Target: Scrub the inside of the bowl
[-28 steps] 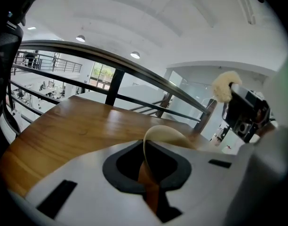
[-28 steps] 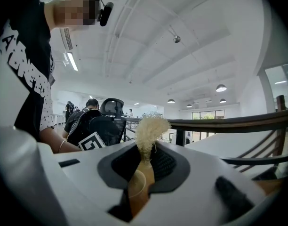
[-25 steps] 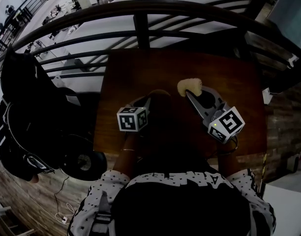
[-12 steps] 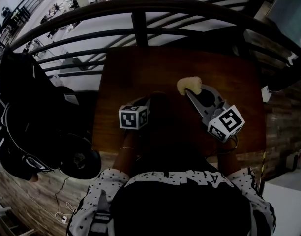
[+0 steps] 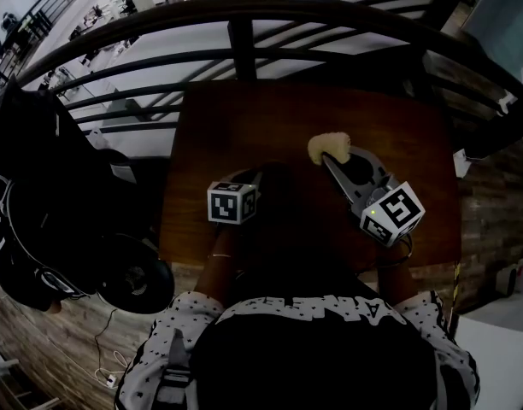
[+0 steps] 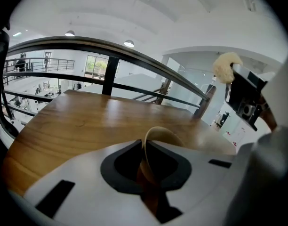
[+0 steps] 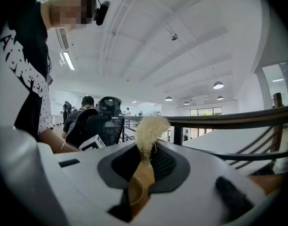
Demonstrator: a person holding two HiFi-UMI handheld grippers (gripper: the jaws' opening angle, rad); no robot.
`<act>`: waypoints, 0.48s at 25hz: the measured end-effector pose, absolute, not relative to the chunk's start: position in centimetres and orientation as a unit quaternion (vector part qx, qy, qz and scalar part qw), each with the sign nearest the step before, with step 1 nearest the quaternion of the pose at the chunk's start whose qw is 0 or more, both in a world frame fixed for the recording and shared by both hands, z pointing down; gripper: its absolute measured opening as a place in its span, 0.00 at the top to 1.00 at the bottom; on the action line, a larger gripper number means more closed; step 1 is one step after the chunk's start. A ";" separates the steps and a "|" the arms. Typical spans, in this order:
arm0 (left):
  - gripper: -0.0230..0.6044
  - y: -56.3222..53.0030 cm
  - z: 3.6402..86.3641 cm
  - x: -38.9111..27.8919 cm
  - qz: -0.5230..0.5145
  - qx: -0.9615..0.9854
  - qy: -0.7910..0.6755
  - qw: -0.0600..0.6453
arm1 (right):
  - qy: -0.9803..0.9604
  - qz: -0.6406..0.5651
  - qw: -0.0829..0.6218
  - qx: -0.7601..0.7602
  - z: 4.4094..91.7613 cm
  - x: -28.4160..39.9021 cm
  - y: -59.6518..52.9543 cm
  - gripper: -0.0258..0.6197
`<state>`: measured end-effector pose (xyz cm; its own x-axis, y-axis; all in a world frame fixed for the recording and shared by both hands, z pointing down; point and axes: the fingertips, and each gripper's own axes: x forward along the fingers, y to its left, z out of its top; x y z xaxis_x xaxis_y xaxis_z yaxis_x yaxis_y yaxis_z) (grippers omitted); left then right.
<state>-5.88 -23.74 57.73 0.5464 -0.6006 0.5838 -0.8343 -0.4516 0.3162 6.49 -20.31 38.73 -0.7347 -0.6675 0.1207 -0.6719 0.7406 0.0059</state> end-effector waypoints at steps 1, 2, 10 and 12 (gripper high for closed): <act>0.92 -23.8 57.8 -5.9 0.199 0.829 -0.433 0.293 | -0.931 0.018 0.058 0.359 38.8 6.5 -20.3 0.87; 0.92 -23.9 57.7 -5.9 0.199 0.829 -0.433 0.292 | -0.931 0.017 0.058 0.359 38.8 6.5 -20.4 0.87; 0.92 -23.8 57.3 -6.7 0.194 0.829 -0.432 0.297 | -0.930 0.020 0.059 0.363 38.5 5.9 -20.4 0.87; 0.92 -23.8 57.4 -6.8 0.199 0.828 -0.433 0.295 | -0.929 0.023 0.056 0.365 38.5 5.9 -20.4 0.87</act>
<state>-6.81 -23.78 57.40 0.5460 -0.5993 0.5854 -0.8345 -0.4509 0.3168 5.91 -20.44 38.51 -0.7278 -0.6751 0.1205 -0.6803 0.7329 -0.0029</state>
